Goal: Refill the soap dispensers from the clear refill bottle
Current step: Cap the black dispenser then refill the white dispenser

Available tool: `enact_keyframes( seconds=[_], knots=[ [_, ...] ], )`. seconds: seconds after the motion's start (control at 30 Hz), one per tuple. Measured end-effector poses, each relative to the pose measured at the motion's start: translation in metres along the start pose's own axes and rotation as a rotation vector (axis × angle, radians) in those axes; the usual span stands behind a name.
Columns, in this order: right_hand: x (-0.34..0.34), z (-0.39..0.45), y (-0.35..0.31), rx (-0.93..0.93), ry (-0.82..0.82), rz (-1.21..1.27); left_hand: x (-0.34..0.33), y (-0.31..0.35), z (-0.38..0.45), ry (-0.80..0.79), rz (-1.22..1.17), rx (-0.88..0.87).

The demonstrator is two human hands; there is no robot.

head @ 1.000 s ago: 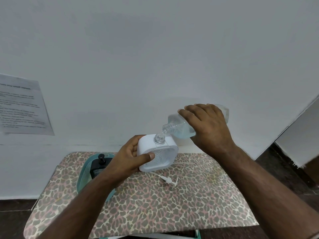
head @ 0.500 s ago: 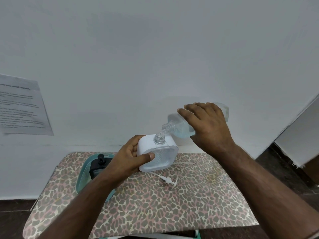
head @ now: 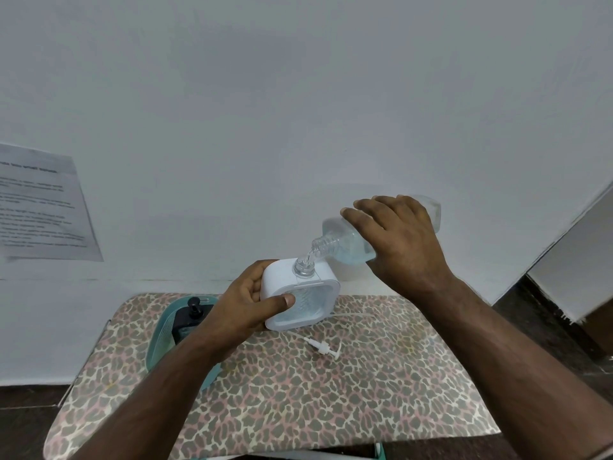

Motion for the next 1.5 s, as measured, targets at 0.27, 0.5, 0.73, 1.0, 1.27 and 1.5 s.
enact_keyframes(
  seconds=[0.27,0.5,0.73,1.0,1.27,1.5],
  knots=[
    [-0.0007,0.0016,0.0006,0.004,0.004,-0.007,0.0015,-0.0013,0.0016,0.013,-0.005,0.004],
    [-0.0005,0.0044,0.0002,0.016,0.002,-0.019,0.0018,-0.0005,0.0016,0.005,-0.029,0.004],
    [-0.0025,0.0050,0.0014,0.012,-0.012,-0.027,0.0027,0.0006,0.0028,-0.005,-0.041,0.003],
    [-0.0030,0.0051,0.0027,0.019,0.010,-0.039,0.0008,0.0004,0.0048,0.004,-0.051,0.012],
    [-0.0044,0.0046,0.0038,0.020,0.008,-0.046,0.0020,-0.0014,0.0056,-0.002,-0.055,0.010],
    [-0.0044,0.0045,0.0029,0.022,0.002,-0.035,0.0007,0.0009,0.0050,-0.011,-0.061,0.001]
  ],
)
Point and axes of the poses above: each hand's wrist, its own z-axis towards the middle knuckle, its own x-axis out of the back of the hand, y = z × x, the point moved 6 cm from there along z, towards the middle knuckle, and after that the axes turned 9 degrees about y, right-handed, at the moved point
